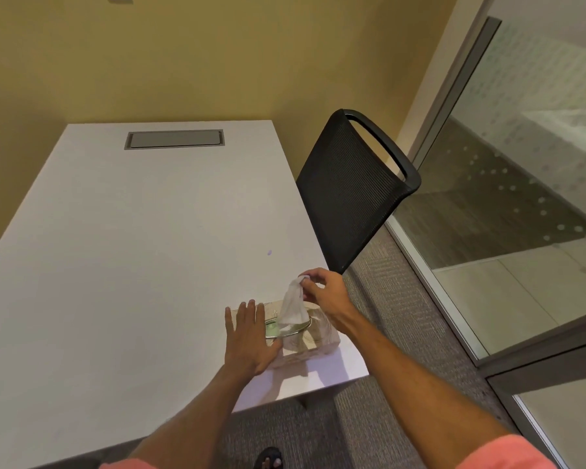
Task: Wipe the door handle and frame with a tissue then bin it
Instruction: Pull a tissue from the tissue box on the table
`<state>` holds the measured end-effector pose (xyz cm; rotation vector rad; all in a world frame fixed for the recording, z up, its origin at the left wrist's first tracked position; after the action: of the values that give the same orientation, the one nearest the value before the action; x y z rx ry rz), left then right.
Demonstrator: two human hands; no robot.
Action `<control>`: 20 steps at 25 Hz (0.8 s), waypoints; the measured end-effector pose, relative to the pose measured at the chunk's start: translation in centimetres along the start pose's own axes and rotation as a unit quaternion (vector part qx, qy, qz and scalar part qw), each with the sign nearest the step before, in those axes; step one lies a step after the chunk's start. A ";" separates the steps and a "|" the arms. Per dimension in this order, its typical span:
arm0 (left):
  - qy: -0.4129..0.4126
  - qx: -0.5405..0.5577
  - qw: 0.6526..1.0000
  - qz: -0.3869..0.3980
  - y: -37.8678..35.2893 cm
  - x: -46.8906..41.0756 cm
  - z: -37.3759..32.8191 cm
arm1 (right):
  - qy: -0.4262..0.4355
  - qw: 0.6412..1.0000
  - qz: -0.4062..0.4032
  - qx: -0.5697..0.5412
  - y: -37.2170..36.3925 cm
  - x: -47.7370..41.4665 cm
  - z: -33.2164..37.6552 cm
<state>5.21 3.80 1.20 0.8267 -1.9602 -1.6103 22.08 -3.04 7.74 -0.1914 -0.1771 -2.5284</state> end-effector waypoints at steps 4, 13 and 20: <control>0.086 0.383 0.919 -0.034 4.1 -2.7 -3.4 | -0.028 0.999 -0.013 -0.023 1.8 -0.4 0.6; 0.069 0.493 0.865 0.064 3.6 -6.8 -14.8 | -0.150 0.961 -0.179 -0.147 13.1 -1.0 -0.6; 0.024 0.506 0.860 0.052 3.1 -7.4 -27.4 | -0.124 0.964 -0.199 -0.122 25.6 -0.2 -1.5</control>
<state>28.88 -9.67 9.90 1.0515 -2.7293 -0.3664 36.70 -24.14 8.43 -0.6277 0.0030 -2.9181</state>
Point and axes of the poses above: each hand's wrist, its own x-axis away from the middle knuckle, its own y-axis out of the back of the hand, z = x × y, the point moved 5 cm from there along -x, towards the middle knuckle, and after that the axes turned 15 degrees about -z, right-handed, at the moved point
